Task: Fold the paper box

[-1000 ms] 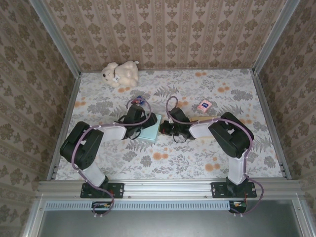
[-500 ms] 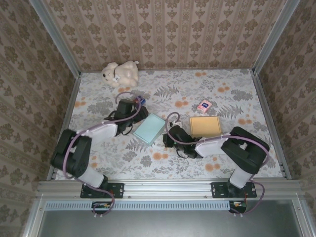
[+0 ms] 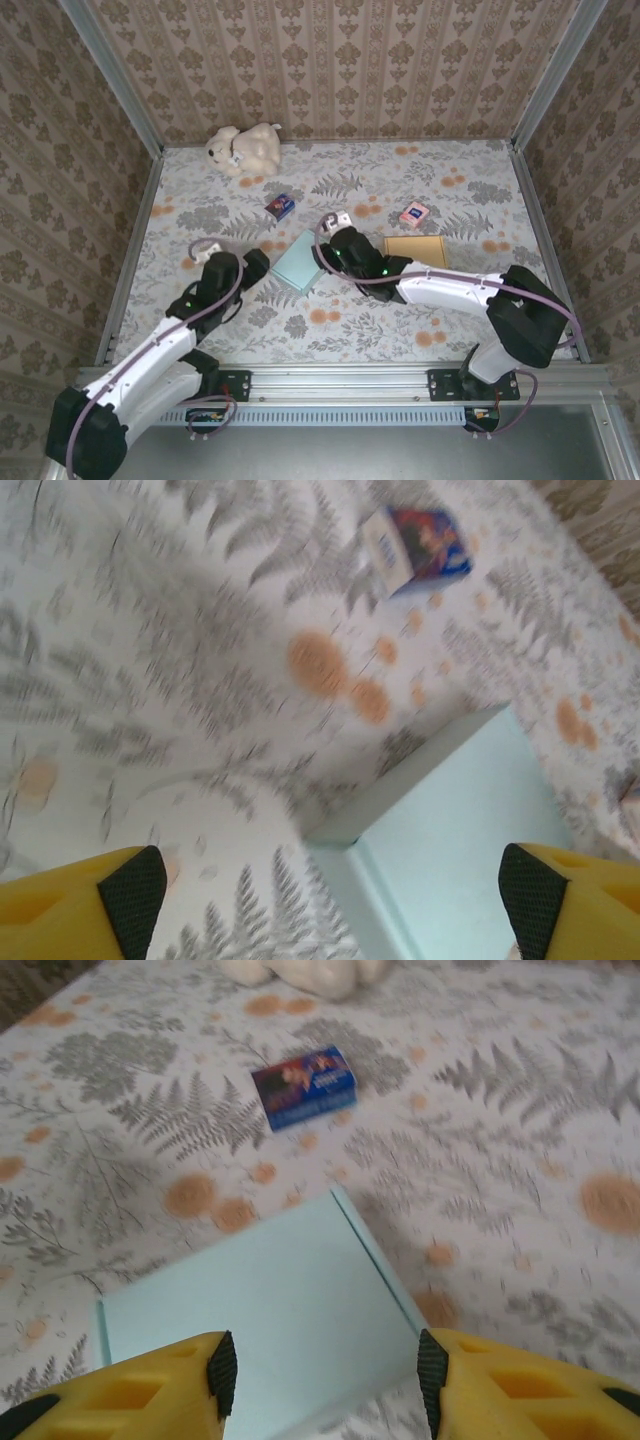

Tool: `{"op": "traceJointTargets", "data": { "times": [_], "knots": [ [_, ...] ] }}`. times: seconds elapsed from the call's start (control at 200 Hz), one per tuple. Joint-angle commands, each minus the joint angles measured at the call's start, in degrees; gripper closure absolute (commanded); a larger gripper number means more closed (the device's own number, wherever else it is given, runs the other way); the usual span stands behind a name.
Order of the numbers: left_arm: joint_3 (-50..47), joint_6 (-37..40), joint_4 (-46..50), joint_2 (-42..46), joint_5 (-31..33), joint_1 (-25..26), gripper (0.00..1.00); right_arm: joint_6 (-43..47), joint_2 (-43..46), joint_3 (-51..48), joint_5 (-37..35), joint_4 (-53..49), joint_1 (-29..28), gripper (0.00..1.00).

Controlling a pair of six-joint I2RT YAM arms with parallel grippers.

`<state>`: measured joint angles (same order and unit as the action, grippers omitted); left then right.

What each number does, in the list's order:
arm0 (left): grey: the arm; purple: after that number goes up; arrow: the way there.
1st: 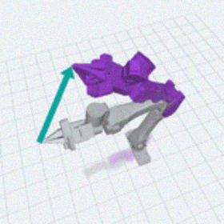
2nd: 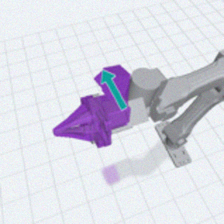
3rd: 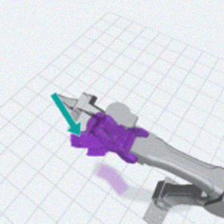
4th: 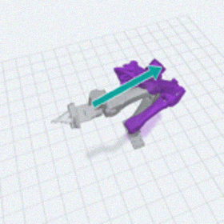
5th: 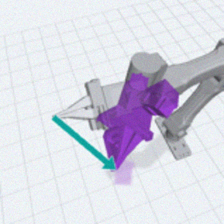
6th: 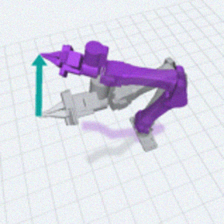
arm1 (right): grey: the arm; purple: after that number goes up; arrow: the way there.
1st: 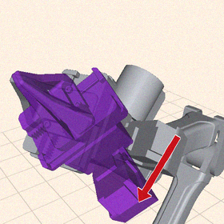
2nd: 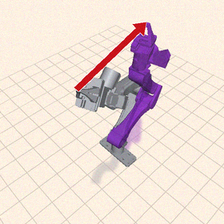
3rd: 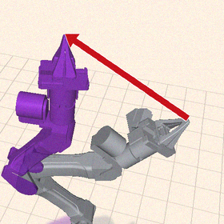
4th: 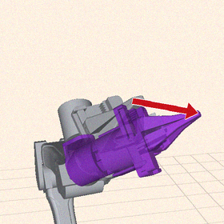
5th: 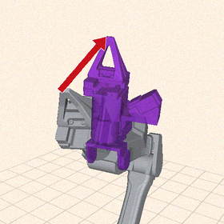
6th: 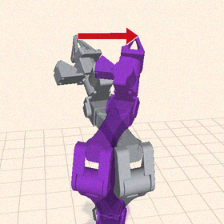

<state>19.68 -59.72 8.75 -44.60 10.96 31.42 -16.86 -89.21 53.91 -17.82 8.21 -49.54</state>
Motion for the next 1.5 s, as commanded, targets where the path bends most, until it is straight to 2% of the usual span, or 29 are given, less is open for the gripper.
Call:
{"op": "traceJointTargets", "data": {
  "times": [0.0,0.245,0.285,0.305,0.355,0.485,0.72,0.815,0.95,1.12,1.345,1.495],
  "knots": [
    [-2.9,-6.8,-4.1,0.3,4.3,4.1,0.12,5.2,-4.4,5.7,10.3,-6.3,3.4,0.47],
    [-0.2,-9.5,-13.4,-10.4,9.5,13.8,0.13,3.6,-15.6,15.8,27.8,-9.8,12.4,0.47],
    [0.6,-9.8,-15.0,-13.5,9.0,14.3,0.14,3.3,-17.2,16.7,29.2,-10.2,13.4,0.47],
    [1.1,-9.9,-15.7,-15.1,8.6,14.5,0.14,3.2,-17.8,17.3,29.9,-10.3,13.8,0.43],
    [2.3,-10.2,-17.5,-18.9,7.4,14.9,0.17,2.9,-19.2,17.9,31.2,-10.3,14.6,0.41],
    [4.7,-10.3,-22.8,-27.6,5.1,15.5,0.21,2.1,-22.1,18.4,32.8,-10.0,15.2,0.41],
    [8.6,-7.2,-22.0,-31.2,7.7,15.1,0.29,-1.4,-24.3,15.9,36.4,-8.2,15.2,0.42],
    [9.8,-5.8,-21.3,-32.7,8.4,14.7,0.34,-3.9,-22.7,12.1,36.6,-6.0,15.2,0.43],
    [11.0,-4.5,-22.4,-35.9,7.5,13.6,0.35,-8.0,-18.2,4.7,37.5,-1.0,15.0,0.44],
    [13.4,-1.6,-22.6,-37.6,6.7,13.1,0.35,-14.9,-12.8,-4.1,33.7,5.0,13.7,0.44],
    [14.7,1.0,-22.0,-38.4,9.7,14.1,0.35,-15.4,-9.7,-7.7,26.3,4.4,12.6,0.44],
    [15.1,2.6,-23.0,-39.5,10.6,12.9,0.34,-16.0,-9.1,-8.3,25.8,6.5,12.5,0.44]
  ]
}}
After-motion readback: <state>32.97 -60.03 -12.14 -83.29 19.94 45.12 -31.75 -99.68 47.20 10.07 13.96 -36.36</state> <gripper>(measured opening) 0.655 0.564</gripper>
